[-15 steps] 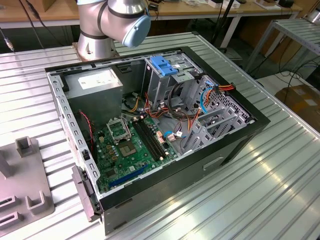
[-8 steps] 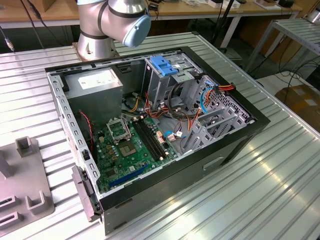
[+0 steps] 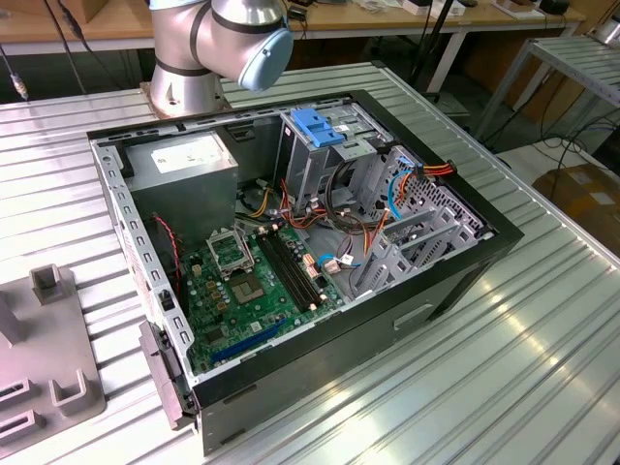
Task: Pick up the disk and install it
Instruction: 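Pick up the disk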
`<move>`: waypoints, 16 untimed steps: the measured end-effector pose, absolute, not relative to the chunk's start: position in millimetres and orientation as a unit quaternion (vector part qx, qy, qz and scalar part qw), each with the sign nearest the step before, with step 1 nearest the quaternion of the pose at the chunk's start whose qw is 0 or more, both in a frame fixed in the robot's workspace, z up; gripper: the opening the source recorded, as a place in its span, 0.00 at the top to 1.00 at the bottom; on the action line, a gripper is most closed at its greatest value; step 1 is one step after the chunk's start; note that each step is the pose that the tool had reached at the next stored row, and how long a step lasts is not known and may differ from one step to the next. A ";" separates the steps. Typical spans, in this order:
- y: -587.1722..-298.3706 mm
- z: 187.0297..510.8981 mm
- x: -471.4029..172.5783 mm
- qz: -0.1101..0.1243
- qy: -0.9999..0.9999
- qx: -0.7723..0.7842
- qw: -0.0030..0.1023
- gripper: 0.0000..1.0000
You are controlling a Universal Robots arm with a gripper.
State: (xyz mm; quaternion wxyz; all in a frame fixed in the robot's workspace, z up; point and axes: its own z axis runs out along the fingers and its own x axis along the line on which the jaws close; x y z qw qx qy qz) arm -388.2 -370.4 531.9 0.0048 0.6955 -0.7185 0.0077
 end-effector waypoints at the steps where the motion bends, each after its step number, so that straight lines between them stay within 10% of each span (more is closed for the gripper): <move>1: -370.4 531.9 -385.8 0.008 -0.719 0.695 0.005 0.63; 16: -370.4 531.4 -363.9 0.008 -0.718 0.695 0.005 0.63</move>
